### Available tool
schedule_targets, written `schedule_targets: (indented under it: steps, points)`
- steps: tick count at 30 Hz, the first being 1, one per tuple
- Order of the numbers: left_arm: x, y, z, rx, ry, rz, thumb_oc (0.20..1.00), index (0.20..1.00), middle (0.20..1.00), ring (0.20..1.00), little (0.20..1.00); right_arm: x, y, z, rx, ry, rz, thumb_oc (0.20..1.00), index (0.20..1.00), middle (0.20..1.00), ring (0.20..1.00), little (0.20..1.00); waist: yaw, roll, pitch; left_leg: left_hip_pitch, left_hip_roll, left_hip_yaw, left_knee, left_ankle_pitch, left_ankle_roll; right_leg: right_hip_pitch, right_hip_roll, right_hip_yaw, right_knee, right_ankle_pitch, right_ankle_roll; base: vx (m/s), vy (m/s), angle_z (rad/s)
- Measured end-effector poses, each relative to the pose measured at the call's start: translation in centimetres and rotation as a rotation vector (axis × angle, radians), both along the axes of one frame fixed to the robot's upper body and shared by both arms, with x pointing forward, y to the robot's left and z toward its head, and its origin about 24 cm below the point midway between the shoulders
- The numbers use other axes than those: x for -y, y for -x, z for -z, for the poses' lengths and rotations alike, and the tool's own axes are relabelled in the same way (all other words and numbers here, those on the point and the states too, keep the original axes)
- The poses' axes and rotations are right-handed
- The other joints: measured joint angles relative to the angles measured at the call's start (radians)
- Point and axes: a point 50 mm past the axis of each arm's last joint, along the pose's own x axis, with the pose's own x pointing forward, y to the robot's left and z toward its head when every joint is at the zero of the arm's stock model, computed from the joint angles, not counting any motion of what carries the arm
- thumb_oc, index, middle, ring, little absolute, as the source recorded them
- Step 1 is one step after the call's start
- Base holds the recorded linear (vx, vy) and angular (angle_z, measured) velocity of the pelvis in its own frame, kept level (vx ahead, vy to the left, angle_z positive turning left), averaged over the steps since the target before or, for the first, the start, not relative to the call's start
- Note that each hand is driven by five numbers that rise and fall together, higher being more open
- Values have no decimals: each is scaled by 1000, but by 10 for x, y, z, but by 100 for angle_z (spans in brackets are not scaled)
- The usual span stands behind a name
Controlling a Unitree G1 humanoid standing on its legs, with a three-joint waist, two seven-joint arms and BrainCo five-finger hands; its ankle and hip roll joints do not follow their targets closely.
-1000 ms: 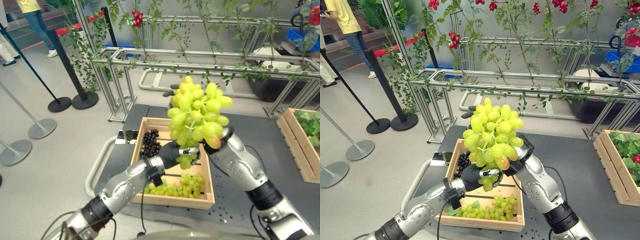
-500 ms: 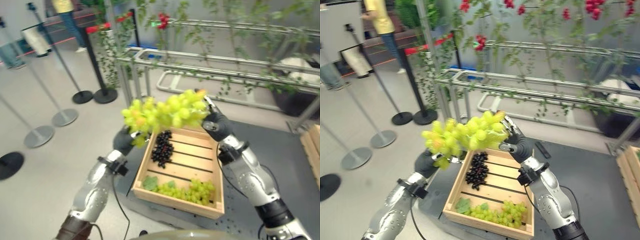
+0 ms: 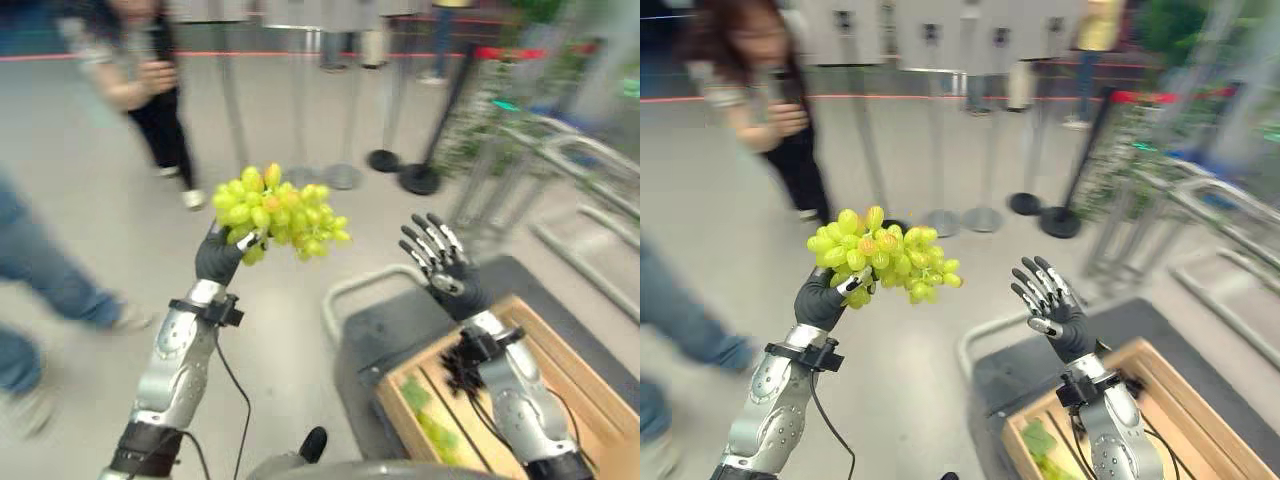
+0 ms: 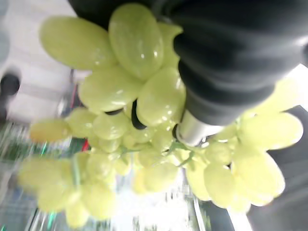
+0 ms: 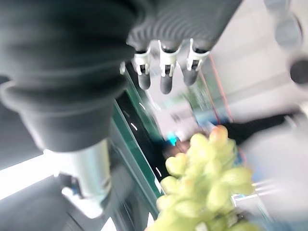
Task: Pick up the fruits from the basket on one side to the basket on the other side
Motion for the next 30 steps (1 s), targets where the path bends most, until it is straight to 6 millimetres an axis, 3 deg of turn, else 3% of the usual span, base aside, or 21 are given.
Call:
schedule_targets:
  steps: [3, 4, 5, 6, 7, 8, 9, 11, 12, 14, 15, 16, 17, 18, 19, 23, 25, 26, 27, 28, 30]
  points:
    - [-1, 1, -2, 13, 6, -18, 200, 200, 200, 200, 200, 4, -3, 0, -6, 15, 19, 1000, 1000, 1000, 1000, 1000, 9, 7, 6, -4, -20, -63, -93, 100, 6, 18, -2, -89, -15, -10, 18, -243, 60, 182]
    - [0, -1, -3, 16, 12, -19, 200, 200, 200, 200, 200, 4, -3, -2, 0, 15, 27, 1000, 1000, 1000, 1000, 1000, 5, 16, 11, -10, -21, -52, -150, 108, -48, 20, 2, -110, -22, -7, 17, -257, 139, 267]
    - [1, -3, -6, 28, 33, -30, 200, 200, 200, 200, 200, 6, -5, -6, 9, 24, 38, 1000, 1000, 1000, 1000, 1000, -32, -2, 28, -55, 33, 175, -164, 37, -118, 31, -38, -159, -67, 7, 9, -165, 76, 212]
    - [0, -3, -6, 27, 30, -35, 200, 200, 200, 200, 200, 6, -7, -8, 16, 27, 41, 1000, 1000, 1000, 1000, 1000, -21, -2, 30, -92, 64, 286, -131, 20, -93, 35, -46, -151, -68, 0, 0, -289, 157, 195]
    - [-3, -2, -6, 24, 20, -47, 200, 200, 200, 200, 200, 7, -12, -13, 32, 25, 59, 1000, 1000, 1000, 1000, 1000, 11, 4, 34, -117, 156, 469, -62, -6, -51, 39, -45, -158, -71, -20, 1, -208, 121, 86]
    - [-3, -2, -6, 22, 10, -50, 200, 200, 200, 200, 200, 8, -14, -14, 35, 19, 72, 1000, 1000, 1000, 1000, 1000, 20, 3, 40, -127, 193, 552, -40, -16, -40, 52, -50, -190, -73, -28, 5, -182, 158, 160]
    - [-2, -3, -8, 29, -34, -47, 200, 200, 200, 200, 200, 9, -13, -13, 33, -4, 108, 1000, 1000, 1000, 1000, 1000, -12, -12, 52, -139, 242, 694, 34, -33, -4, 94, -67, -300, -78, -40, 22, -58, 128, 158]
    - [-2, 0, -3, 9, -35, -48, 200, 200, 200, 200, 200, 10, -12, -10, 14, -7, 127, 1000, 1000, 1000, 1000, 1000, -8, 3, 52, -87, 275, 665, 44, -7, 19, 114, -72, -330, -32, -55, 41, -3, 190, 133]
    - [-2, 0, -3, 7, -36, -49, 200, 200, 200, 200, 200, 11, -12, -10, 14, -6, 128, 1000, 1000, 1000, 1000, 1000, -13, 2, 52, -71, 269, 658, 20, 11, -21, 123, -79, -341, -23, -58, 53, 37, 241, 105]
    - [-1, -2, -4, 12, -25, -53, 200, 200, 200, 200, 200, 11, -14, -10, 8, -4, 150, 1000, 1000, 1000, 1000, 1000, -18, 27, 72, -27, 250, 642, -50, 54, 35, 65, -126, -369, 197, -52, 102, 9, 300, 101]
    - [0, -4, -8, 35, -13, -57, 200, 200, 200, 200, 200, 10, -15, -12, 15, -8, 156, 1000, 1000, 1000, 1000, 1000, -36, 37, 71, -15, 251, 655, -84, 56, 37, 42, -141, -394, 154, -86, 112, 31, 336, 85]
    - [0, -6, -13, 56, -12, -64, 200, 200, 200, 200, 200, 9, -16, -14, 29, -17, 164, 1000, 1000, 1000, 1000, 1000, -43, 22, 60, -25, 245, 703, -109, 41, 33, 47, -148, -396, 19, -56, 104, 34, 243, 84]
    - [-2, -9, -20, 86, -23, -67, 200, 200, 200, 200, 200, 7, -17, -18, 46, -21, 165, 1000, 1000, 1000, 1000, 1000, -40, 2, 67, -36, 267, 821, -90, 33, 21, 46, -174, -415, -50, 17, 144, 129, 353, 103]
    - [-1, -13, -24, 95, -31, -67, 200, 200, 200, 200, 200, 8, -17, -17, 42, -20, 189, 1000, 1000, 1000, 1000, 1000, -59, -12, 67, -54, 317, 944, -26, 18, 24, 71, -183, -460, -63, 26, 136, 168, 383, 104]
    - [-2, -14, -25, 94, -37, -70, 200, 200, 200, 200, 200, 8, -17, -16, 41, -30, 207, 1000, 1000, 1000, 1000, 1000, -57, -13, 68, -71, 322, 985, 20, -4, 14, 89, -191, -494, -64, 25, 143, 347, 670, 138]
    - [1, -13, -24, 103, -84, -88, 200, 200, 200, 200, 200, 5, -16, -12, 28, -3, 241, 1000, 1000, 1000, 1000, 1000, -62, 5, 45, -79, 259, 901, 103, -90, 57, 133, -265, -561, 48, 25, 134, 298, 474, 95]
    - [0, -14, -27, 116, -97, -107, 200, 200, 200, 200, 200, -5, -20, -16, 40, -16, 221, 1000, 1000, 1000, 1000, 1000, -55, 11, 39, -57, 193, 869, 90, -105, 84, 110, -339, -567, 229, 32, 120, 316, 461, 103]
    - [0, -15, -29, 123, -107, -120, 200, 200, 200, 200, 200, -10, -20, -18, 53, -6, 207, 1000, 1000, 1000, 1000, 1000, -64, 9, 34, -14, 155, 840, 54, -110, 107, 68, -436, -563, 415, 30, 112, 168, 246, 97]
    - [-1, -15, -29, 126, -106, -133, 200, 200, 200, 200, 200, -15, -20, -19, 58, -2, 190, 1000, 1000, 1000, 1000, 1000, -57, 10, 32, 6, 137, 826, 47, -119, 120, 40, -467, -533, 470, 29, 124, 180, 310, 88]
    - [-2, -15, -31, 131, -108, -150, 200, 200, 200, 200, 200, -20, -21, -20, 65, 4, 171, 1000, 1000, 1000, 1000, 1000, -42, 16, 33, 25, 115, 789, 36, -125, 124, 0, -481, -493, 525, 30, 125, 110, 173, 90]
    - [4, -18, -33, 143, -89, -147, 200, 200, 200, 200, 200, -21, -20, -18, 64, 50, 161, 1000, 1000, 1000, 1000, 1000, -71, 72, 41, 60, 122, 663, 0, -106, 126, -110, -355, -307, 565, -20, 134, 263, 192, 158]
